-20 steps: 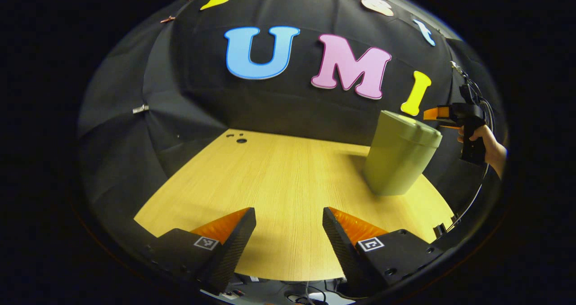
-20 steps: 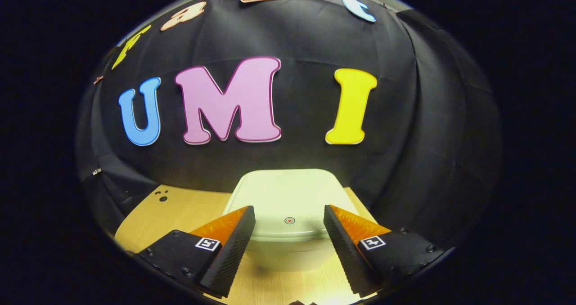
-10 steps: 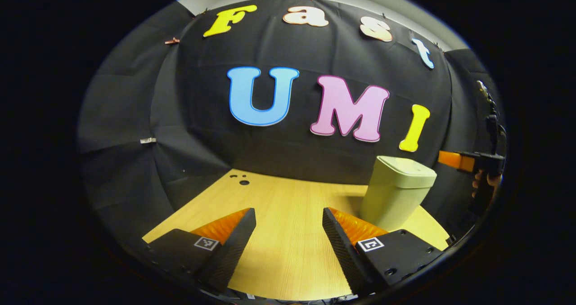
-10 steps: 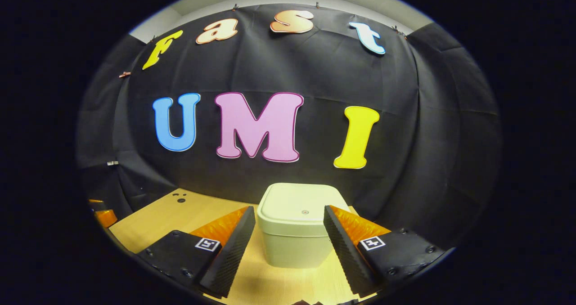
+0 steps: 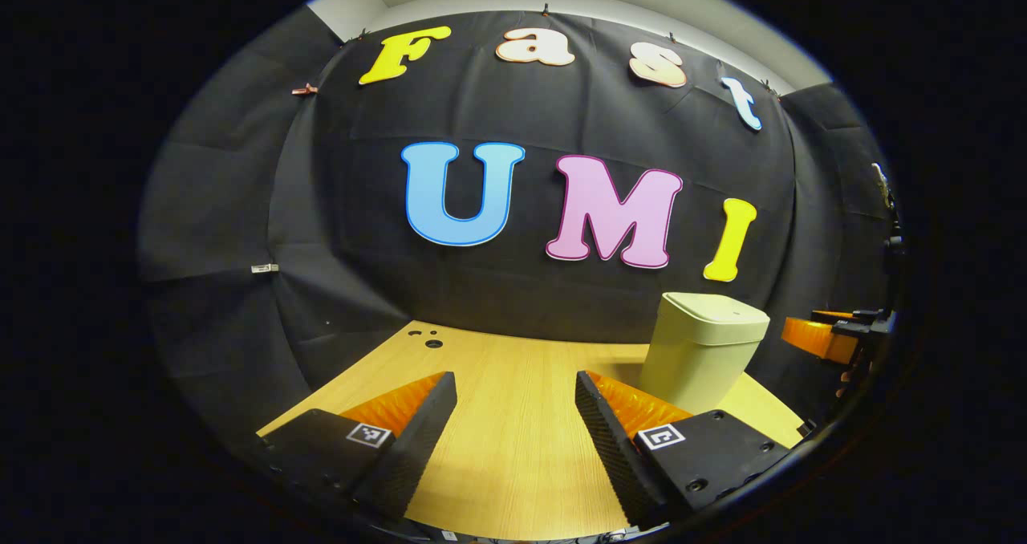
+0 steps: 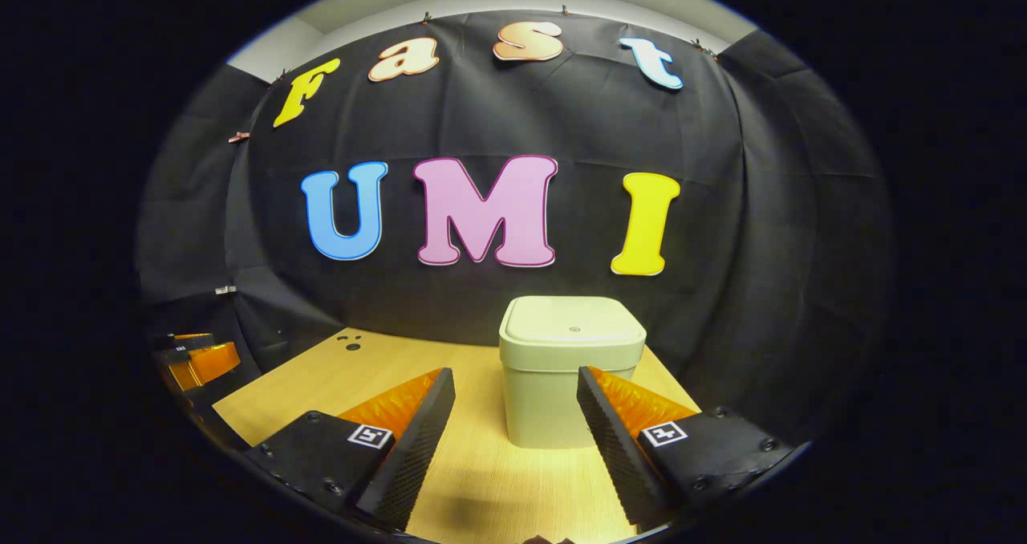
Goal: Press the lid of the desktop garbage bin to open it, pick up the crumpled paper on the desktop and throw it into the bin, then pick up the pop can on the desktop and drop it into the bin, and finally close the garbage bin lid.
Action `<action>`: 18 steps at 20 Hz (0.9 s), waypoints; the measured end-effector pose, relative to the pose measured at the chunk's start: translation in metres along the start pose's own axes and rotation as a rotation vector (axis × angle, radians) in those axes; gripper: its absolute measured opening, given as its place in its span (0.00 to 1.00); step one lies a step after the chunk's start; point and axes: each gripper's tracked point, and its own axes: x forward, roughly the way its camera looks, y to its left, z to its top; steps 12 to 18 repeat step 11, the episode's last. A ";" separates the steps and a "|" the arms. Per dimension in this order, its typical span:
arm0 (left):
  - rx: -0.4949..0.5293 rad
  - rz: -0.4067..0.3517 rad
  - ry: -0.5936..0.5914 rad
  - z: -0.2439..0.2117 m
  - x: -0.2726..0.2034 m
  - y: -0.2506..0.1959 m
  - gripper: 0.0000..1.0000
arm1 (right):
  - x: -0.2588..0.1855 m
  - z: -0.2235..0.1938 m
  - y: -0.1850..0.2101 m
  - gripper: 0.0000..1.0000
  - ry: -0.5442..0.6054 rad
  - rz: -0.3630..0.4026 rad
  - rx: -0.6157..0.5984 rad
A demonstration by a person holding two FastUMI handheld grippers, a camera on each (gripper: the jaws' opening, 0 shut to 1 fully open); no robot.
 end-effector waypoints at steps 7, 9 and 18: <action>-0.022 0.000 0.021 -0.008 0.005 0.003 0.96 | 0.005 -0.009 0.023 0.97 0.021 0.061 -0.023; -0.022 0.011 0.030 -0.010 0.009 0.006 0.96 | 0.009 -0.011 0.025 0.96 0.024 0.067 -0.020; -0.029 0.016 0.030 -0.010 0.013 0.006 0.96 | 0.012 -0.016 0.030 0.96 0.038 0.078 -0.015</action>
